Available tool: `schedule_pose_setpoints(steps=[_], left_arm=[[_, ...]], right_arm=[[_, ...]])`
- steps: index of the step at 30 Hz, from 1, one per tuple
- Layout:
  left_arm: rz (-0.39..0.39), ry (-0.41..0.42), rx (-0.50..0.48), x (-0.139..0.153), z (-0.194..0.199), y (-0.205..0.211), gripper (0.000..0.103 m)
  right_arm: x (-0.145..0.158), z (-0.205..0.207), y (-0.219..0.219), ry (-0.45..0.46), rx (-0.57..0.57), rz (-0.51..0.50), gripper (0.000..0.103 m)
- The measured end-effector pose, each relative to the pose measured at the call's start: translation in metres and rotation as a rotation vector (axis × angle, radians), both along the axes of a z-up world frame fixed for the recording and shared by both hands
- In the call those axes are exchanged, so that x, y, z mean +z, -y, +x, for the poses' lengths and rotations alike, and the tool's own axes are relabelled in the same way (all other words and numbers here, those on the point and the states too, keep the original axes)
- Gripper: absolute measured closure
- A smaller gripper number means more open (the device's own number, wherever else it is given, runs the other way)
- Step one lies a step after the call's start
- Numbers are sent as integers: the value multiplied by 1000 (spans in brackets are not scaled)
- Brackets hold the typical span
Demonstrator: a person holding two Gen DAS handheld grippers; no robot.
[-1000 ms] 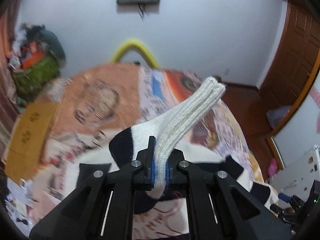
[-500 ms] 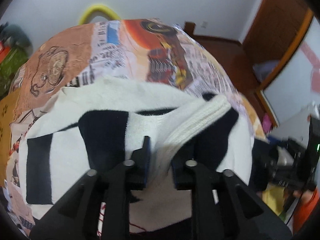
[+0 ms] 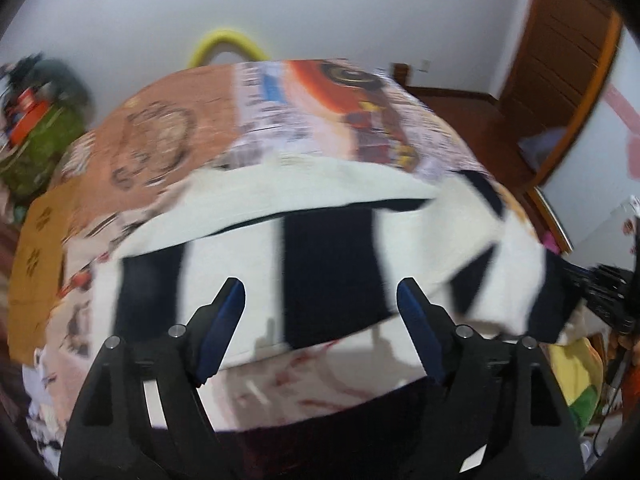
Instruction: Fold small clothes
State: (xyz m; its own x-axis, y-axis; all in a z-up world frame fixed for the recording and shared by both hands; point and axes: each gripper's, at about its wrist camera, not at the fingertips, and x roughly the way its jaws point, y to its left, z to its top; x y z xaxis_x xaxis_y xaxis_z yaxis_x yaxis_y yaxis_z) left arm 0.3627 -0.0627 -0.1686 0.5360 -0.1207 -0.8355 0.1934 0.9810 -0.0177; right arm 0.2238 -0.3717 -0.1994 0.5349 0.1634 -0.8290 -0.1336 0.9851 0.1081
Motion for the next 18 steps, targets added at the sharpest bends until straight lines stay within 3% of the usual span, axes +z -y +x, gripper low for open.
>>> schedule_pose_setpoints(steps=[7,14,17,18], left_arm=[[68,11,217,-4,-13,-104,25],[16,-8,452,-18,-28,-218,25],[-13,-25,527,-29,-30,-256,25],[-20,-36,544,-34,-28,-266,25]], right_arm=[[4,-16,40,-19,-113,-25,96],[-13,-22,55,-94,-180,-108,93],[4,-23,47,-51,-206,-108,90],[10,-23,45,-36,-205,-104,84]])
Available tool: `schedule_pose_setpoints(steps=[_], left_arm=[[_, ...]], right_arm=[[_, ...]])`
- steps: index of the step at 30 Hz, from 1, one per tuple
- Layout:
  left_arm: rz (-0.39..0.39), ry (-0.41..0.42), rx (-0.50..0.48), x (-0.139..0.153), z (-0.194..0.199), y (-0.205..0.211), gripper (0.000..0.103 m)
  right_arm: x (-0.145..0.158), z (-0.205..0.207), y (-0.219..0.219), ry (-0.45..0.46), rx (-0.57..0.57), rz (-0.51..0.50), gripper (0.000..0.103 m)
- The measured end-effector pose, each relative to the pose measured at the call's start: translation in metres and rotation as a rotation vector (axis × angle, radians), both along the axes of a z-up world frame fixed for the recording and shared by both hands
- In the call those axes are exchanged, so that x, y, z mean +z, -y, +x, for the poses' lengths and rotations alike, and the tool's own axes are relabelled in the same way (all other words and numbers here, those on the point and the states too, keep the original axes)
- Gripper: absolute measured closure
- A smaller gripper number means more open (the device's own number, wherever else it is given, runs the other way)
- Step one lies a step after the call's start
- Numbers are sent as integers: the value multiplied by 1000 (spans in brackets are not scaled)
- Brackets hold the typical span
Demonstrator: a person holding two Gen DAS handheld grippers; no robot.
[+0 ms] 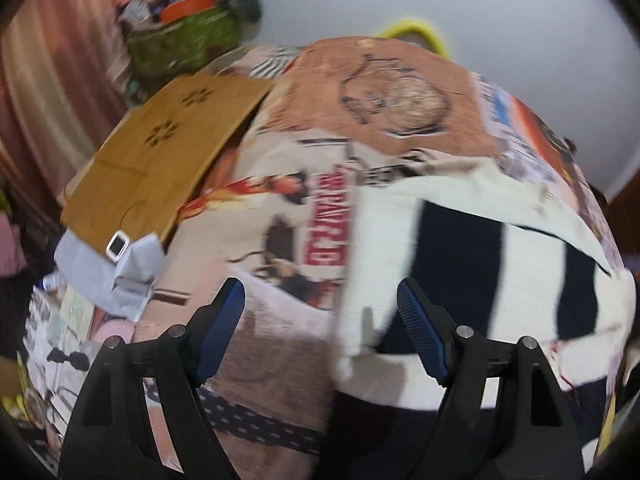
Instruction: Fold small clothes
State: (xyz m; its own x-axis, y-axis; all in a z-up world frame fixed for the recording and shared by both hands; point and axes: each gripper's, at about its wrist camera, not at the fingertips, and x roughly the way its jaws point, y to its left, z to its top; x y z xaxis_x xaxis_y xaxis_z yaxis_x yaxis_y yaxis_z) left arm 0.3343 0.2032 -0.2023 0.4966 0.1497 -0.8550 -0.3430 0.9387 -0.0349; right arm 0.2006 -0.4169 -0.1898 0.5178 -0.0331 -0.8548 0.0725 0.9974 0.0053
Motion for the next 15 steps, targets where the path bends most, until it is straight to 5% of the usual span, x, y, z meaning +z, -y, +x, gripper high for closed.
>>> schedule_pose_setpoints(steps=[3,9,15], left_arm=[[-38,-20,14,-13,7,-18,25],[-118,-62,-41,-46,37,-20,25],[-173,-102,-119,-69,60,-3,25]], right_arm=[[26,4,-20,77,24,17,68],[63,31,-91,162,171,121,60],[44,69,-154,133,296,186,59]])
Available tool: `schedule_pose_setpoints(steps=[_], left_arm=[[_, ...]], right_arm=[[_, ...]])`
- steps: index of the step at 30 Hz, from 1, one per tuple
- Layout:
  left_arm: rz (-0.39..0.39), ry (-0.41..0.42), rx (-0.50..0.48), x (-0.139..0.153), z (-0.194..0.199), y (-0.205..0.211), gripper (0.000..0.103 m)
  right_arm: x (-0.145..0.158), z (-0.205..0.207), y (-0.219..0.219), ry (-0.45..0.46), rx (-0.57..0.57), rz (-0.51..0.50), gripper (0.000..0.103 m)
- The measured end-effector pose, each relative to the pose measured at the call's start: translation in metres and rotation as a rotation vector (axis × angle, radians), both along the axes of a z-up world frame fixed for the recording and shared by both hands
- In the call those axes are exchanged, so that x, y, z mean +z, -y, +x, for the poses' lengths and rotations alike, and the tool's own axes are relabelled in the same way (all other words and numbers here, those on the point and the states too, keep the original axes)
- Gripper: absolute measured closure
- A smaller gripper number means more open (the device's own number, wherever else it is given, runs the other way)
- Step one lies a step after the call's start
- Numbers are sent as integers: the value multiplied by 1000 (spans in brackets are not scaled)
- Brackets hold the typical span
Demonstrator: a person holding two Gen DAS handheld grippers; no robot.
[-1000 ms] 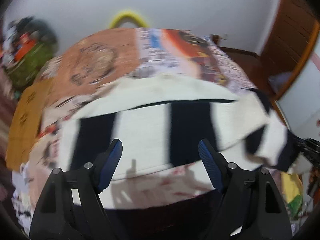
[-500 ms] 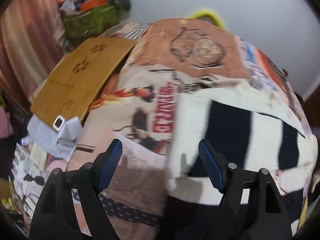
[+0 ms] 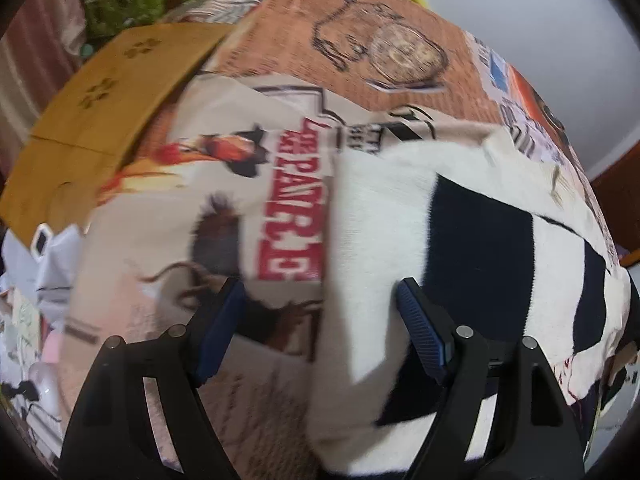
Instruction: Fold small clothes
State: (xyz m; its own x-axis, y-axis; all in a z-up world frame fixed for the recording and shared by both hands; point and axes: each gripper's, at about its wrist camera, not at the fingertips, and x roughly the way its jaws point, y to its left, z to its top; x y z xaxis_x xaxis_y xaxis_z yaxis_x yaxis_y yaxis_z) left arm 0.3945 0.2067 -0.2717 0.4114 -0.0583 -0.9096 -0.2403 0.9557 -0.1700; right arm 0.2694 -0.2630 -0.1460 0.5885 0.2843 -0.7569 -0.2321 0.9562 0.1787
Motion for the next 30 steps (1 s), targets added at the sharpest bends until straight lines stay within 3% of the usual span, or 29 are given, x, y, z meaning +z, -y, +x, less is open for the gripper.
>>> schedule_pose_setpoints(steps=[5,10,12,15,18,22,30], left_arm=[[39,14,-59,-7,4,15,25],[60,35,-72,-6,-1,17,25],[58,36,-68,-1,-2,16,25],[91,70,-71,13,-9,19,25],[156,101,-96,24,-18,28,25],[259,35,-112,7,-22,36,24],[176,-12,-61,8,-32,24,24]], right_arm=[[-40,47,-26,-76,-19,-85,59],[-58,57,-21,-104,-61,-39,61],[-55,55,-24,-83,-45,-47,88],[-45,47,-24,-49,-33,-54,97],[-40,40,-22,-41,-21,-66,97],[-54,40,-23,-70,-24,-88,96],[-35,11,-16,-64,-32,-47,67]])
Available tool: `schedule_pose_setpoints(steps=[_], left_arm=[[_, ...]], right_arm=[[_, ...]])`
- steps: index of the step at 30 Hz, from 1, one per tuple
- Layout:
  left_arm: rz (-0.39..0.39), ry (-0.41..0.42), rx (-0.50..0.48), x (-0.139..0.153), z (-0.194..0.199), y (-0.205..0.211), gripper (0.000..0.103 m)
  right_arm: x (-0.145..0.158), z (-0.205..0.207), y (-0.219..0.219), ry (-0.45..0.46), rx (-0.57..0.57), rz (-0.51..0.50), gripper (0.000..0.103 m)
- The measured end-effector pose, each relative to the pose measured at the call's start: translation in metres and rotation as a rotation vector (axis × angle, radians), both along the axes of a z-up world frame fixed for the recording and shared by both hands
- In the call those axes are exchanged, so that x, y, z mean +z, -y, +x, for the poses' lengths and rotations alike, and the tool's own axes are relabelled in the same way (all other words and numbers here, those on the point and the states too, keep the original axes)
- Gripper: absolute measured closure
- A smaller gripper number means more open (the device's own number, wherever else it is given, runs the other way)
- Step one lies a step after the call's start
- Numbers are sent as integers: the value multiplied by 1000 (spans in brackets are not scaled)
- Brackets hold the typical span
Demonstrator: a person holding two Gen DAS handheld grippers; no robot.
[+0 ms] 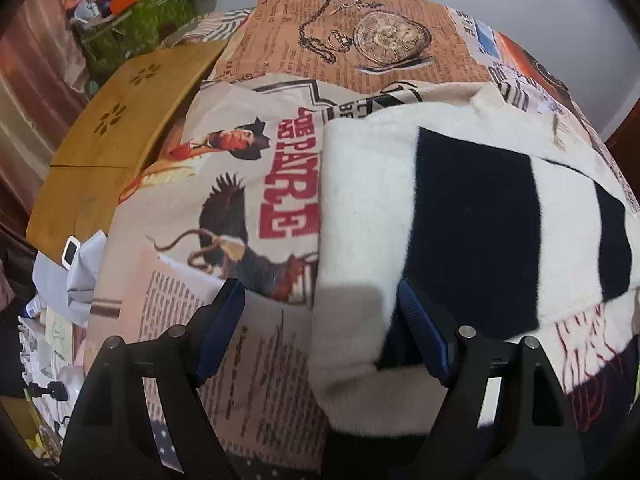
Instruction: Fold small clothes
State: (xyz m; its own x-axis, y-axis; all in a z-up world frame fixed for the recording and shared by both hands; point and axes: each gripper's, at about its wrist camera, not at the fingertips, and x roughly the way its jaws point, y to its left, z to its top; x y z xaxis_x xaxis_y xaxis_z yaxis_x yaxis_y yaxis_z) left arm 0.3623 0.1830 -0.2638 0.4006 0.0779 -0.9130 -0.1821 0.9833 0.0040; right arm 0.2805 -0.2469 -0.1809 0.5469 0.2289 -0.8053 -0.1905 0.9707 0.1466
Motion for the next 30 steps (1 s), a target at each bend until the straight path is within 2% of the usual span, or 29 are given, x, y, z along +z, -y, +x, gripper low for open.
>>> schedule_pose_setpoints(steps=[3,6,10,14,15,17,21,26,30], left_arm=[[30,16,-23,13,-12,9,24],[23,49,-38,30,-24,19,24],[21,97,-61,53,-36,36,24],[6,132,-95,69,-47,57,23],[2,138,-104,71,-51,64,23],[-3,139,-120,70,-56,75,22],[3,106,-158,57,-62,100,21],[23,46,-196,32,-68,123,21],[12,22,-204,19,-71,129,21]], right_arm=[[14,-27,10,47,-5,12,54],[24,-52,27,69,-36,26,53],[29,-84,63,70,-130,77,53],[18,-112,98,25,-243,178,50],[15,-118,104,11,-265,191,46],[4,-128,111,-16,-298,203,39],[-17,-140,124,-63,-335,291,39],[-42,-140,151,-95,-439,438,39],[-56,-139,175,-99,-524,498,39]])
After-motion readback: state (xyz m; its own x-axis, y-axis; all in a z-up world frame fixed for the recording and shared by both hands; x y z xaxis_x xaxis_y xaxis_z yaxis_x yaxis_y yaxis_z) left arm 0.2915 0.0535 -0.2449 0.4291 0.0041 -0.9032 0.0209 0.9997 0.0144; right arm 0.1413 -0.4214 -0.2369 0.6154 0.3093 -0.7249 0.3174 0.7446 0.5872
